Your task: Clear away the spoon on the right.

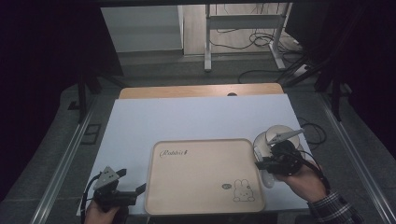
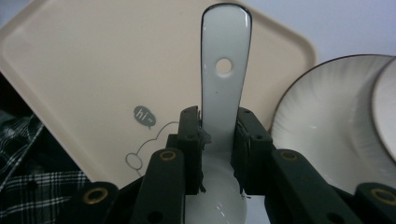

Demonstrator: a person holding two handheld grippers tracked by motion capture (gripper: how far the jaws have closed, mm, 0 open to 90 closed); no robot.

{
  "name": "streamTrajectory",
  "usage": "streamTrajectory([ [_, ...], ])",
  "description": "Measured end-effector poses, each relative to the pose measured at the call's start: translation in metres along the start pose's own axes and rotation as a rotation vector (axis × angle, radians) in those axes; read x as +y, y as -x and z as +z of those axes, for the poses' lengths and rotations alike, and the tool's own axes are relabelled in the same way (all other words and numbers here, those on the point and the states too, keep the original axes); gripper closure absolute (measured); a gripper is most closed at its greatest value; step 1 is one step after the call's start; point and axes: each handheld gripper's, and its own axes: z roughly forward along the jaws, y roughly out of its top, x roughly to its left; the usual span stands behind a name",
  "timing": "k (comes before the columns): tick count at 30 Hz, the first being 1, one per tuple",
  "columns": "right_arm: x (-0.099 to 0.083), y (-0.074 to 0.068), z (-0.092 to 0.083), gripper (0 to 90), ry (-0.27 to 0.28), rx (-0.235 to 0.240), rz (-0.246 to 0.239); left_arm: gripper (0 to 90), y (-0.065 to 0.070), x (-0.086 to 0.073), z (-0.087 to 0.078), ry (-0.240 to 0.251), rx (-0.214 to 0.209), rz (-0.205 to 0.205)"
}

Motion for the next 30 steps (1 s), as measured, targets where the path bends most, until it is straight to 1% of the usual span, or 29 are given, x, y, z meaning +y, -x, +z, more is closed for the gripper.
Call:
streamTrajectory([
  [2, 0.000, -0.004, 0.005, 74.7, -0.020, 0.014, -0.006, 3.6, 0.000, 0.000, 0.000, 0.000, 0.000, 0.000],
  [4, 0.000, -0.007, 0.009, 74.7, -0.035, 0.018, -0.013, 3.5, 0.000, 0.000, 0.000, 0.000, 0.000, 0.001],
  [5, 0.000, -0.010, 0.016, 74.7, -0.053, 0.031, -0.018, 3.6, 0.000, 0.000, 0.000, 0.000, 0.000, 0.002],
  [7, 0.000, -0.011, 0.018, 74.7, -0.060, 0.034, -0.020, 3.6, 0.000, 0.000, 0.000, 0.000, 0.000, 0.002],
  [8, -0.001, -0.014, 0.026, 74.7, -0.081, 0.042, -0.020, 3.6, 0.000, 0.000, 0.000, 0.000, -0.001, 0.002],
  [10, -0.001, -0.014, 0.028, 74.7, -0.086, 0.046, -0.021, 3.6, 0.000, 0.000, 0.000, 0.001, -0.002, 0.001],
  [15, -0.001, -0.018, 0.044, 74.7, -0.121, 0.060, -0.019, 3.5, 0.000, 0.000, 0.000, 0.002, -0.003, 0.000],
  [18, -0.002, -0.020, 0.054, 74.7, -0.137, 0.062, -0.020, 3.5, 0.000, 0.000, 0.000, 0.003, -0.003, 0.001],
  [20, -0.003, -0.020, 0.059, 74.7, -0.147, 0.056, -0.023, 3.5, 0.000, 0.000, 0.000, 0.003, -0.004, 0.001],
  [21, -0.004, -0.020, 0.065, 74.6, -0.154, 0.058, -0.018, 3.5, 0.000, 0.000, 0.000, 0.003, -0.004, 0.002],
  [22, -0.004, -0.020, 0.065, 74.6, -0.154, 0.058, -0.018, 3.5, 0.000, 0.000, 0.000, 0.003, -0.004, 0.002],
  [25, -0.006, -0.020, 0.074, 74.5, -0.158, 0.050, -0.012, 3.5, 0.000, 0.000, 0.000, 0.003, -0.004, 0.003],
  [26, -0.007, -0.019, 0.077, 74.4, -0.161, 0.057, -0.009, 3.5, 0.000, 0.000, 0.000, 0.003, -0.004, 0.002],
  [27, -0.007, -0.019, 0.080, 74.2, -0.162, 0.055, 0.002, 3.5, 0.000, 0.000, 0.000, 0.003, -0.004, 0.002],
  [29, -0.010, -0.016, 0.086, 73.8, -0.163, 0.045, 0.004, 3.5, 0.000, 0.000, 0.000, 0.003, -0.004, 0.002],
  [30, -0.010, -0.016, 0.086, 73.8, -0.163, 0.045, 0.004, 3.6, 0.000, 0.000, 0.000, 0.003, -0.004, 0.002],
])
